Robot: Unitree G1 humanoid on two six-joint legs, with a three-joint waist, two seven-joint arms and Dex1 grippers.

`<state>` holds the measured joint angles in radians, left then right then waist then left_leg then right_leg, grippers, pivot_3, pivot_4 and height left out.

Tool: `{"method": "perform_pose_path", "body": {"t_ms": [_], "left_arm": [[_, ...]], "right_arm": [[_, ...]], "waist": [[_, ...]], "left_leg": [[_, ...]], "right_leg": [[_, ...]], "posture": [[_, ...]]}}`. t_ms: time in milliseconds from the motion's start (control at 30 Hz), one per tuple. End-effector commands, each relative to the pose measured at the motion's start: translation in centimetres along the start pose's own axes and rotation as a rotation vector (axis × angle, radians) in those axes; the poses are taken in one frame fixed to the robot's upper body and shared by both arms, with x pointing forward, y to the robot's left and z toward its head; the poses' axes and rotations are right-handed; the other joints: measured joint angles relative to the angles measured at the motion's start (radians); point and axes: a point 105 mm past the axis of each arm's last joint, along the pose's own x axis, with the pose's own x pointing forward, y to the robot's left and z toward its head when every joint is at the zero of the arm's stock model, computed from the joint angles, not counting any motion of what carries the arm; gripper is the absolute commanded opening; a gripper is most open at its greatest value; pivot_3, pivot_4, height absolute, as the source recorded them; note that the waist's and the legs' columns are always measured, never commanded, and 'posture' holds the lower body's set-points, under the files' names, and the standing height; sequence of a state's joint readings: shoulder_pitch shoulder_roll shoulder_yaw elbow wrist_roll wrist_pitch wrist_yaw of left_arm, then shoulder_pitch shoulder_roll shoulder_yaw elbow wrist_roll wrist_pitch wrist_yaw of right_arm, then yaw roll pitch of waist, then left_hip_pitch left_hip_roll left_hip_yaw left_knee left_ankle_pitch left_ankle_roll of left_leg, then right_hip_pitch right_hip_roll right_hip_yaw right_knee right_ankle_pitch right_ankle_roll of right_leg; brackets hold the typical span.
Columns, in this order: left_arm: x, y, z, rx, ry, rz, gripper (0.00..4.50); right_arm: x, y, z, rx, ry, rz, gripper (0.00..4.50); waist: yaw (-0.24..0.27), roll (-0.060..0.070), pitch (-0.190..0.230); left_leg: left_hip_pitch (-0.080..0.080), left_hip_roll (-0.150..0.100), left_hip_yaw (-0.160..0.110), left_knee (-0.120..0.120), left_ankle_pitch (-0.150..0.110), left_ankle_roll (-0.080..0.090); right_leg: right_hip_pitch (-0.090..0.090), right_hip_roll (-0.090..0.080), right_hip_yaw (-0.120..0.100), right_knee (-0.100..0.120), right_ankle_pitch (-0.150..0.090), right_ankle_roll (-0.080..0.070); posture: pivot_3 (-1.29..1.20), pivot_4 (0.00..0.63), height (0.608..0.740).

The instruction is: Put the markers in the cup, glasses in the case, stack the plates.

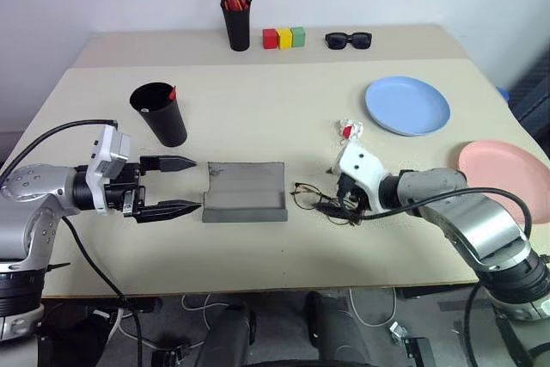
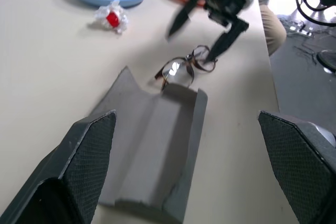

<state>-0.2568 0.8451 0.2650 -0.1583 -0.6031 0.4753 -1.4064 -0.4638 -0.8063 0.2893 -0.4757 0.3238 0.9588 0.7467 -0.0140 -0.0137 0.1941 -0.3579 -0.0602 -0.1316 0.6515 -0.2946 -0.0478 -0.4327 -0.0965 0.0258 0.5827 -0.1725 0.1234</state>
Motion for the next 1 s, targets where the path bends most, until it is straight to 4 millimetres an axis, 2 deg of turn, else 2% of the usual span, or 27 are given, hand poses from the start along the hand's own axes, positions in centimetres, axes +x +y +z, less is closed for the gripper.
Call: {"method": "perform_pose_path", "body": {"t_ms": [33, 67, 233, 300, 433, 533, 567, 600, 800, 900, 1000], "left_arm": [[0.1, -0.3, 0.9, 0.029, -0.015, -0.007, 4.47], [0.1, -0.3, 0.9, 0.027, -0.015, -0.007, 4.47], [0.0, -0.4, 0.6, 0.0, -0.005, -0.01, 4.47], [-0.3, 0.2, 0.3, -0.014, -0.017, 0.022, 4.47], [-0.2, -0.1, -0.1, -0.018, -0.017, 0.02, 4.47], [0.1, -0.1, -0.2, -0.015, -0.019, 0.027, 4.47], [0.1, 0.0, -0.2, -0.018, -0.018, 0.034, 4.47], [0.0, 0.1, -0.2, -0.018, -0.017, 0.04, 4.47], [-0.7, 0.3, -0.3, -0.019, -0.004, 0.074, 4.47], [-1.3, 0.5, 0.4, -0.016, -0.024, 0.11, 4.47], [-3.8, 1.8, 1.2, -0.004, -0.026, 0.204, 4.47]], "right_arm": [[-0.5, -0.4, 0.3, -0.039, 0.002, -0.017, 2.13], [-0.5, -0.6, 0.3, -0.027, -0.003, -0.026, 1.63], [-0.5, -0.8, 0.3, -0.025, -0.003, -0.035, 1.63], [-0.2, -0.5, -0.3, -0.038, 0.021, -0.027, 1.63], [0.2, -0.7, -0.7, -0.02, 0.032, -0.029, 1.63], [0.2, -0.9, -0.5, -0.023, 0.028, -0.032, 0.77], [0.2, -0.9, -0.6, -0.032, 0.034, -0.031, 0.3], [0.2, -0.9, -0.8, -0.04, 0.046, -0.027, 0.08], [0.4, -1.6, -1.1, -0.052, 0.057, -0.037, 0.08], [-0.2, -1.9, 0.6, -0.044, -0.011, -0.029, 0.08], [-1.8, -2.0, 5.2, -0.029, -0.18, 0.002, 0.08]], "waist": [[-0.002, 0.0, 0.0], [-0.003, 0.0, 0.0], [-0.002, 0.0, 0.0], [-0.001, 0.0, 0.0], [-0.001, 0.0, 0.0], [-0.001, 0.0, 0.0], [-0.001, 0.0, 0.0], [-0.001, 0.0, 0.0], [-0.001, 0.0, 0.0], [-0.001, 0.0, 0.0], [-0.007, 0.0, 0.0]], "left_leg": [[0.0, 0.0, 0.0, 0.0, 0.0, 0.0], [0.001, 0.0, 0.0, 0.0, 0.0, 0.0], [0.0, 0.0, 0.0, 0.0, 0.0, 0.0], [0.0, 0.0, 0.0, 0.0, 0.0, 0.0], [0.0, 0.0, 0.0, 0.0, 0.0, 0.0], [0.0, 0.0, 0.0, 0.0, 0.0, 0.0], [0.0, 0.0, 0.0, 0.0, 0.0, 0.0], [0.0, 0.0, 0.0, 0.0, 0.0, 0.0], [0.001, 0.0, 0.0, 0.0, 0.0, 0.0], [0.001, 0.001, 0.0, 0.0, 0.0, 0.0], [0.0, 0.001, 0.0, 0.0, 0.0, 0.0]], "right_leg": [[0.0, 0.0, 0.0, 0.0, 0.0, 0.0], [0.0, 0.0, 0.0, 0.0, 0.0, 0.0], [0.0, 0.0, 0.0, 0.0, 0.0, 0.0], [0.0, 0.0, 0.0, 0.0, 0.0, 0.0], [0.0, 0.0, 0.0, 0.0, 0.0, 0.0], [0.0, 0.0, 0.0, 0.0, 0.0, 0.0], [0.0, 0.0, 0.0, 0.0, 0.0, 0.0], [0.0, 0.0, 0.0, 0.0, 0.0, 0.0], [0.0, 0.0, 0.0, 0.0, 0.0, 0.0], [0.0, 0.0, 0.0, 0.0, 0.0, 0.0], [-0.001, 0.001, 0.0, 0.0, 0.0, 0.0]], "posture": [[0.0, 0.15, 0.74], [0.0, 0.15, 0.74], [0.0, 0.15, 0.74], [0.0, 0.15, 0.74], [0.0, 0.15, 0.74], [0.0, 0.15, 0.74], [0.0, 0.15, 0.74], [0.0, 0.15, 0.74], [0.0, 0.15, 0.74], [0.0, 0.15, 0.74], [0.0, 0.15, 0.74]]}}
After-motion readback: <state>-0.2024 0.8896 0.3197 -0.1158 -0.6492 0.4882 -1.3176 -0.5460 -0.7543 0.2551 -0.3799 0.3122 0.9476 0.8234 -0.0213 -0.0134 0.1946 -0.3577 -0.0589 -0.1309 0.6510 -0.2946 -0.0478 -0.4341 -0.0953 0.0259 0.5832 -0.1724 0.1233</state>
